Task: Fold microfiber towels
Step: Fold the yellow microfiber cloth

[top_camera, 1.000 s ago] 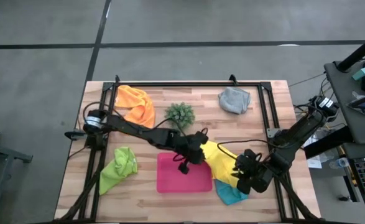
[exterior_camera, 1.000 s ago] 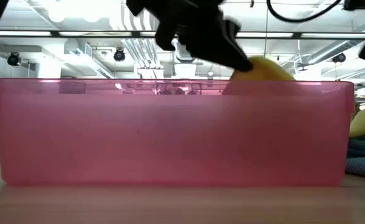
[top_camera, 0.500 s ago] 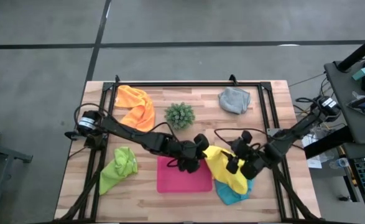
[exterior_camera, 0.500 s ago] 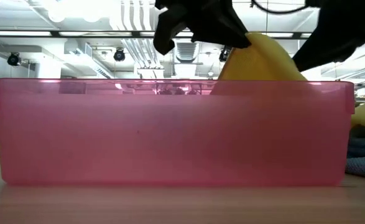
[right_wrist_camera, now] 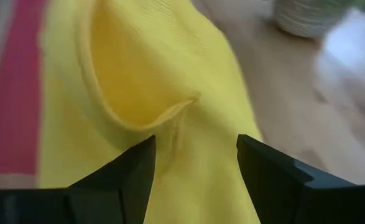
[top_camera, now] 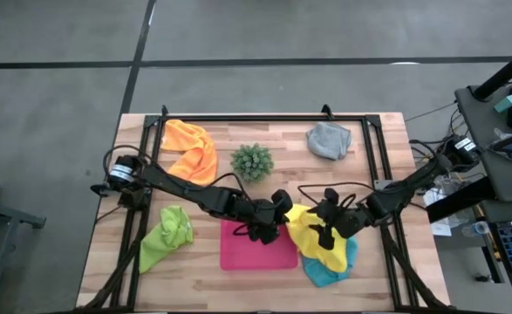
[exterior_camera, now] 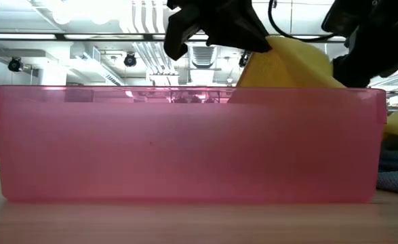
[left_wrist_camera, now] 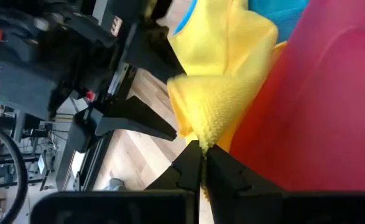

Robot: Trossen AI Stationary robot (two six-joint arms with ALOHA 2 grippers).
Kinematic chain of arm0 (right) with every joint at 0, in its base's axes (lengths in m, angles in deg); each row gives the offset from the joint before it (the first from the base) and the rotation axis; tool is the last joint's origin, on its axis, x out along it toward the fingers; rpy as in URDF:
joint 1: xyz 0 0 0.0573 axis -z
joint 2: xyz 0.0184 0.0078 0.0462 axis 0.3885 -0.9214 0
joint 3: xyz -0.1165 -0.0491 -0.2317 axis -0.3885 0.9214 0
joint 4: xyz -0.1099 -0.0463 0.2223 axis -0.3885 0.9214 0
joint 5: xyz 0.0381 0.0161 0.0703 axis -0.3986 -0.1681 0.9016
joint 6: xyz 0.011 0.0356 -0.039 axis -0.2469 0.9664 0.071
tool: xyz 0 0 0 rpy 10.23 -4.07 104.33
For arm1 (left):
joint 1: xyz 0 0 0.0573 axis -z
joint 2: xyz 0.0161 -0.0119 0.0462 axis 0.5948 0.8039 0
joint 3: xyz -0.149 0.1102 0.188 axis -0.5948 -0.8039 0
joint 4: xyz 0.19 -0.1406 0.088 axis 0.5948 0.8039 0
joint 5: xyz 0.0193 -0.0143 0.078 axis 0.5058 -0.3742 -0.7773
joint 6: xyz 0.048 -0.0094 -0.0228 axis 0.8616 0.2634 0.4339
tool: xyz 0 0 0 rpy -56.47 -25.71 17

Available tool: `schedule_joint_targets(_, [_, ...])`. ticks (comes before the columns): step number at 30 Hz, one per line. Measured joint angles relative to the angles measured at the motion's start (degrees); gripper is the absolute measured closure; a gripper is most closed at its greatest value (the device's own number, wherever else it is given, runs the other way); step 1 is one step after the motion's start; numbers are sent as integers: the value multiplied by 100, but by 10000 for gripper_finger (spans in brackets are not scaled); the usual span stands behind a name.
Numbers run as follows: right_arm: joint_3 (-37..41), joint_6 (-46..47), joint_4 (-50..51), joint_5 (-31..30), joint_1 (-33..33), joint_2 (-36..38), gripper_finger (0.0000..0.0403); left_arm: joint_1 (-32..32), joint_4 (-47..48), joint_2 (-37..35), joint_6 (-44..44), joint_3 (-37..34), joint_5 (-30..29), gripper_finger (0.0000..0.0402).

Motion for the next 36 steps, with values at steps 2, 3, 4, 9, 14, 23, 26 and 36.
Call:
schedule_joint_targets(2, [86,-179,-329,197,0,8,188,0,44,0,-2,-4,0,401])
schedule_joint_targets(3, [125,-227,-437,294,0,18,188,0,65,0,-11,-4,0,401])
schedule_joint_targets(4, [153,-252,-532,378,0,21,188,0,83,0,-57,-4,-9,401])
schedule_joint_targets(9, [211,-223,-570,466,0,77,188,-4,357,0,-394,-4,-282,402])
schedule_joint_targets(14, [137,-178,-568,505,-15,105,188,-14,692,-20,-1266,-7,-458,402])
schedule_joint_targets(23, [-40,-159,-692,610,-15,-227,212,-20,1033,-28,-2096,-7,-497,358])
schedule_joint_targets(26, [-41,-242,-851,611,-13,-381,230,-25,1193,-44,-2379,-7,-512,312])
schedule_joint_targets(36, [-48,-737,-1165,568,-15,-465,365,-30,1648,-385,-2704,-7,-555,205])
